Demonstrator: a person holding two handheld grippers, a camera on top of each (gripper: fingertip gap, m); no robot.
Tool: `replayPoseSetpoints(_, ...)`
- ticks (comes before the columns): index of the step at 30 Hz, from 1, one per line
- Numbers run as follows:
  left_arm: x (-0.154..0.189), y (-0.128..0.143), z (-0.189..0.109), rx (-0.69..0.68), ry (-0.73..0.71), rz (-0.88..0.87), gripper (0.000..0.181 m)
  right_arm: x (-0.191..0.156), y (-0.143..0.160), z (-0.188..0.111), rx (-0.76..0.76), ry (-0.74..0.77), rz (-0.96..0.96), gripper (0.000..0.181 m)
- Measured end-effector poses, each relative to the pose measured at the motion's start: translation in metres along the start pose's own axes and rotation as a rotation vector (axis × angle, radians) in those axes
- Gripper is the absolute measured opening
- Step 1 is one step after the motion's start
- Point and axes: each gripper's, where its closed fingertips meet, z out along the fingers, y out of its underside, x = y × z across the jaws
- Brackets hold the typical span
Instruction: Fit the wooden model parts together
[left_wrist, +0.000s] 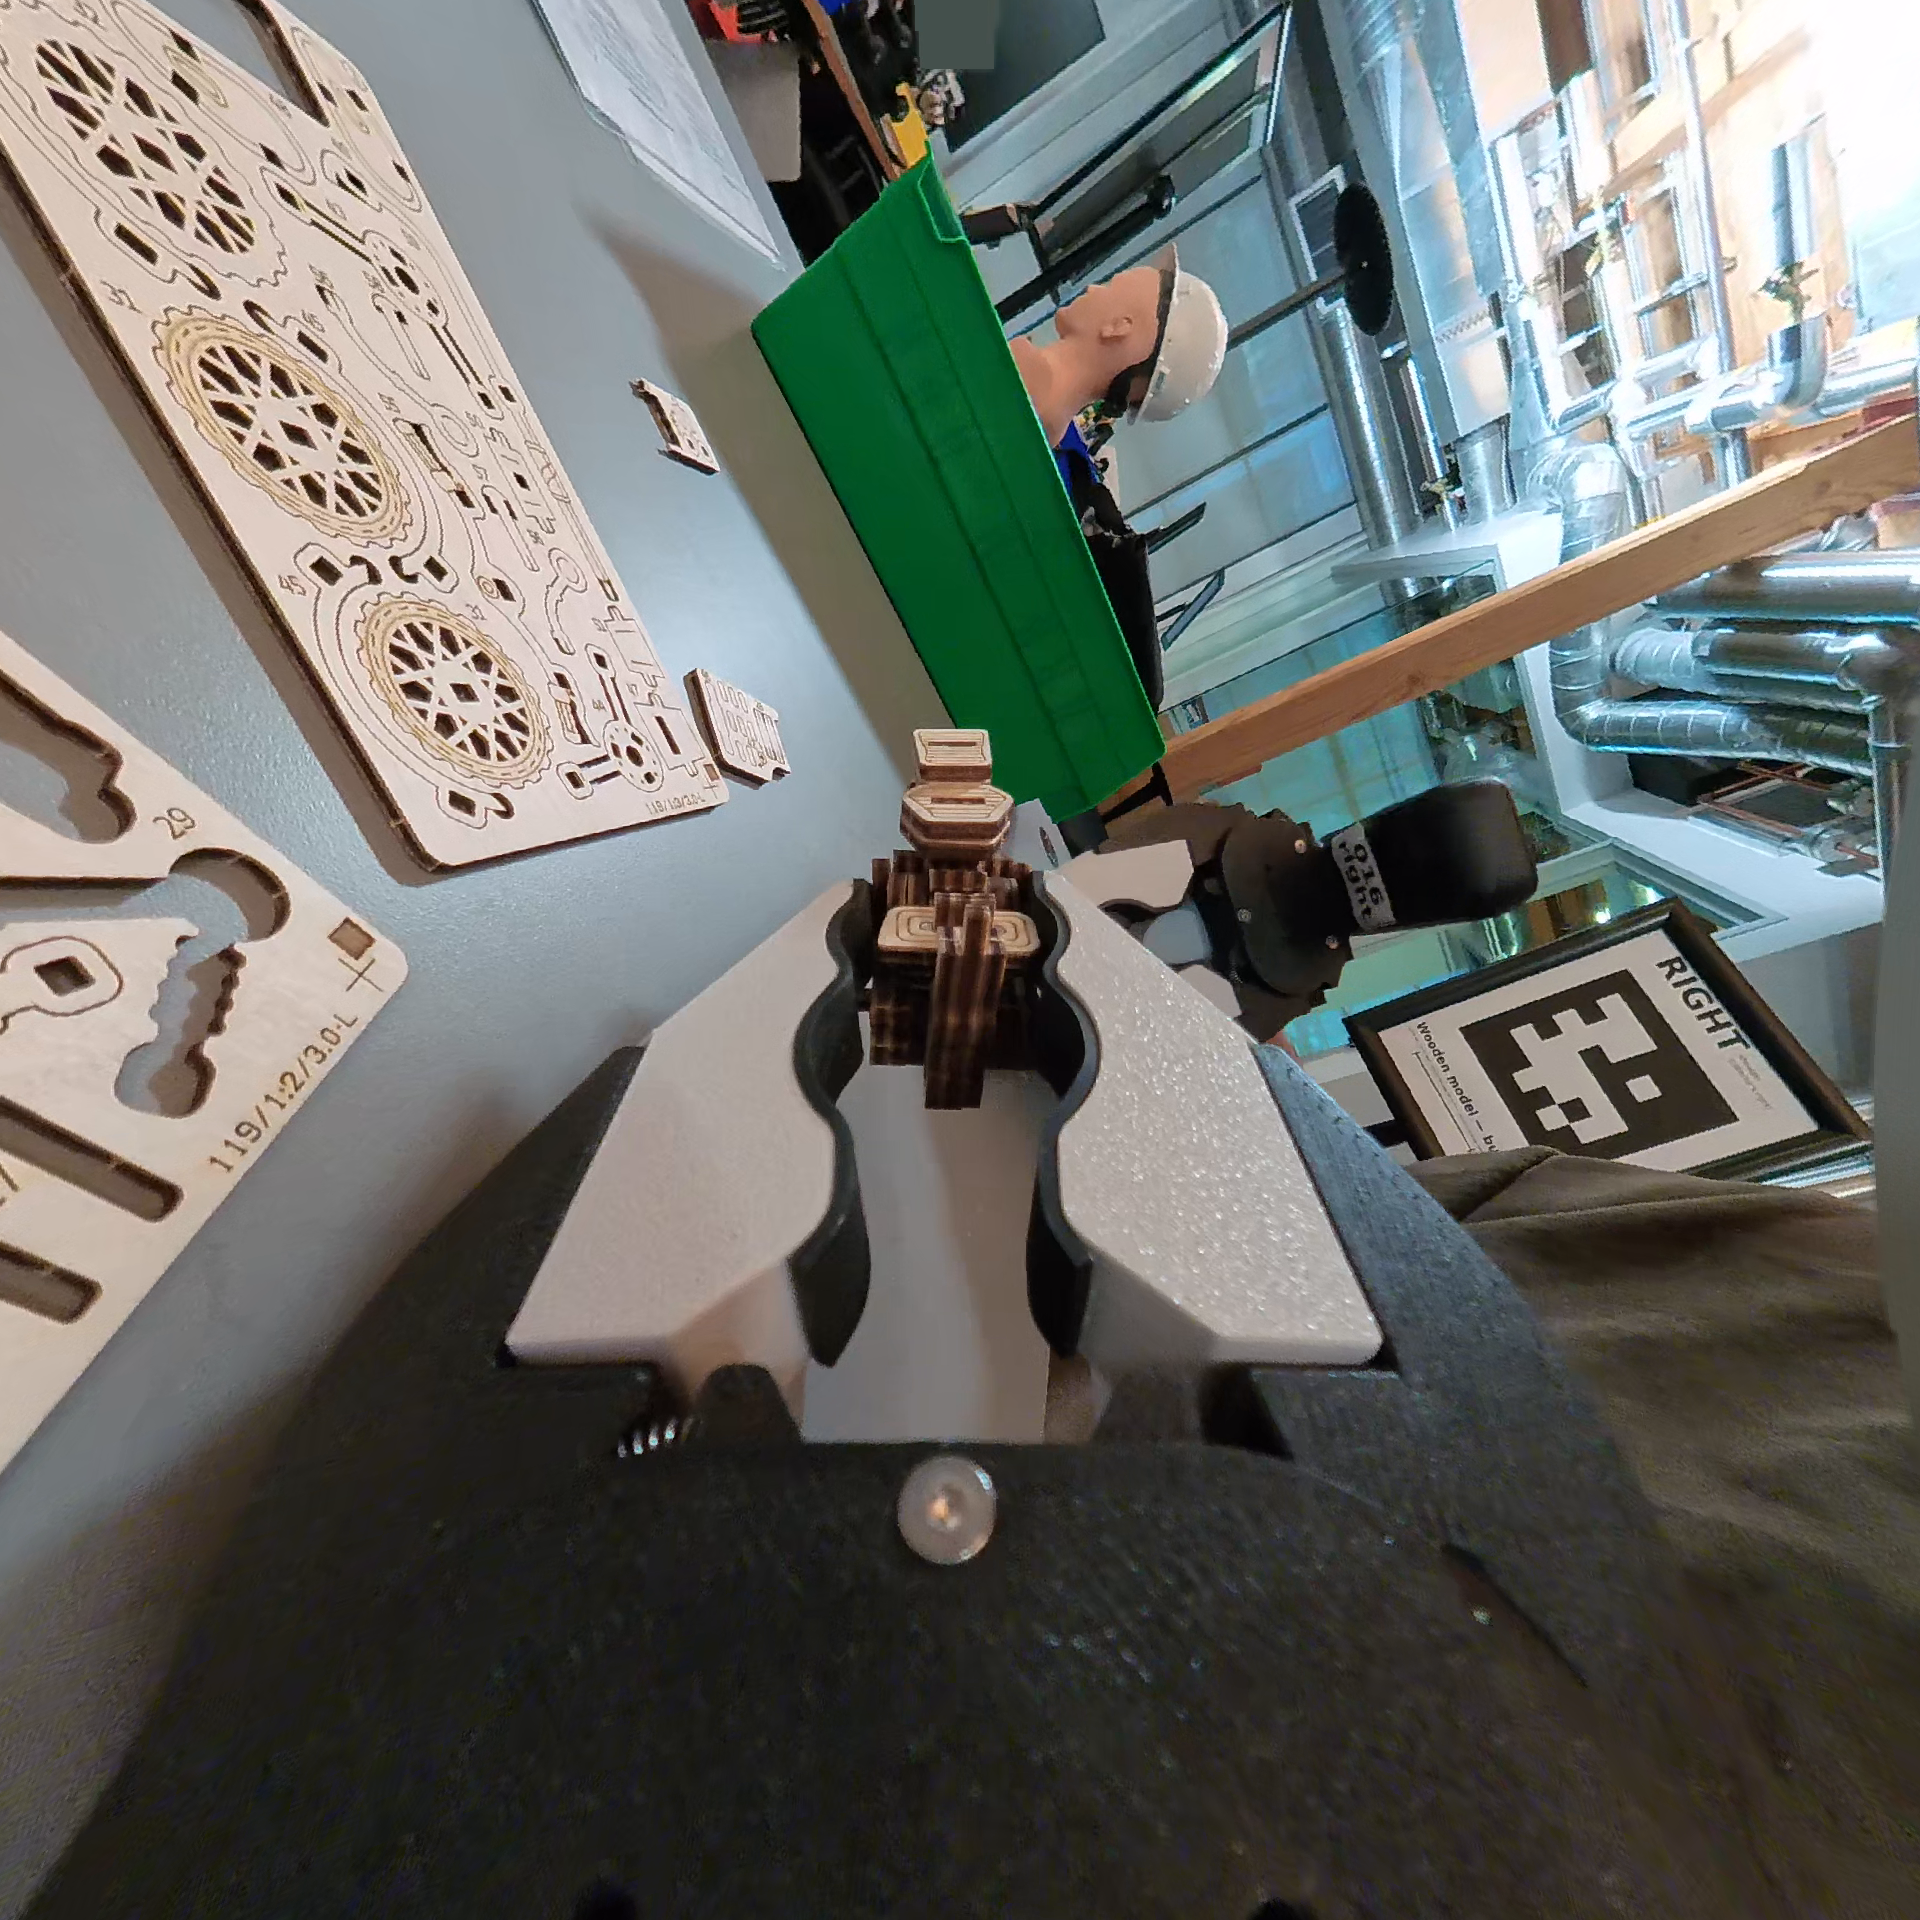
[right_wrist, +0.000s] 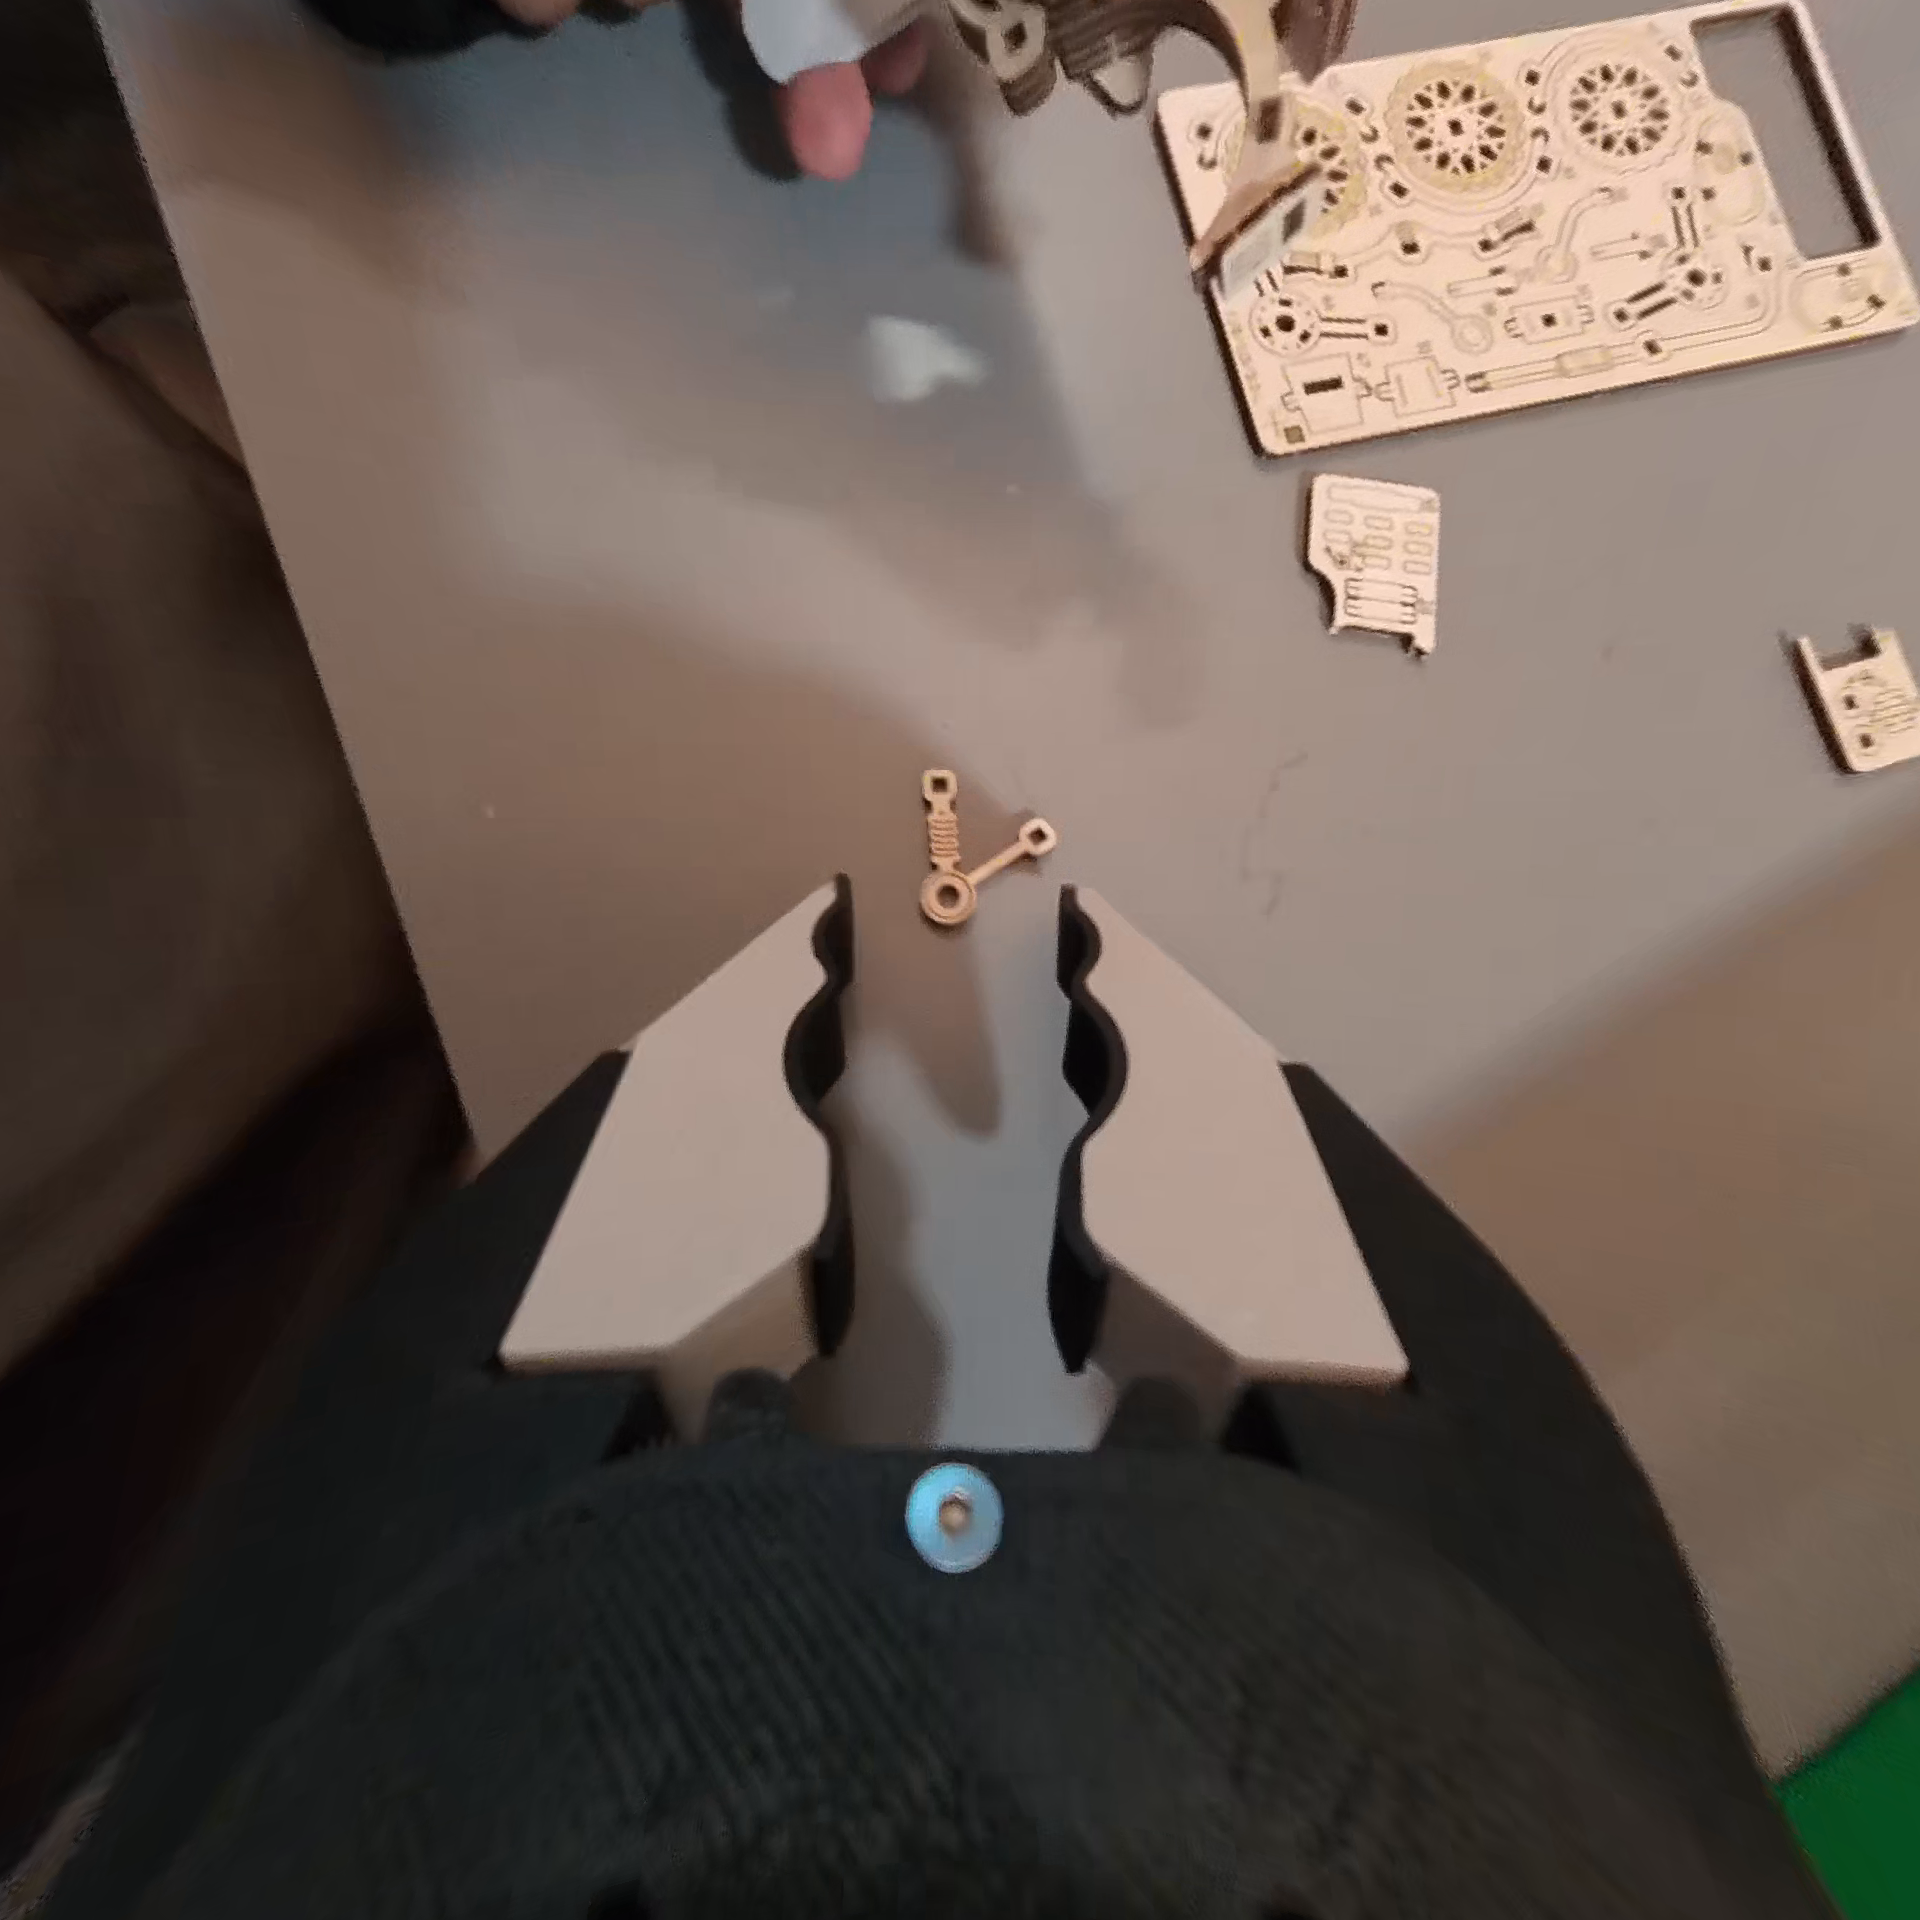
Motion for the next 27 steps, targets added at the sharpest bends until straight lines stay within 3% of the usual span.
replayPoseSetpoints(7, 0.0, 0.001, 0.001, -0.008, 0.004, -0.005, 0.026, -0.002, 0.002, 0.004, -0.013, -0.081, 0.077, 0.025)
replayPoseSetpoints(10, 0.0, 0.001, 0.0, -0.008, 0.007, -0.01, 0.026, -0.003, 0.001, 0.007, -0.016, -0.058, 0.09, 0.009)
replayPoseSetpoints(15, 0.0, 0.001, 0.001, -0.014, 0.011, -0.013, 0.026, -0.002, -0.007, 0.013, -0.006, -0.002, 0.122, 0.008)
replayPoseSetpoints(22, 0.005, 0.007, 0.005, -0.023, 0.026, -0.02, 0.026, 0.019, -0.066, -0.009, 0.245, 0.151, 0.105, 0.008)
replayPoseSetpoints(27, 0.009, 0.015, 0.009, -0.061, 0.044, -0.024, 0.026, 0.024, -0.085, -0.01, 0.212, 0.335, -0.128, 0.008)
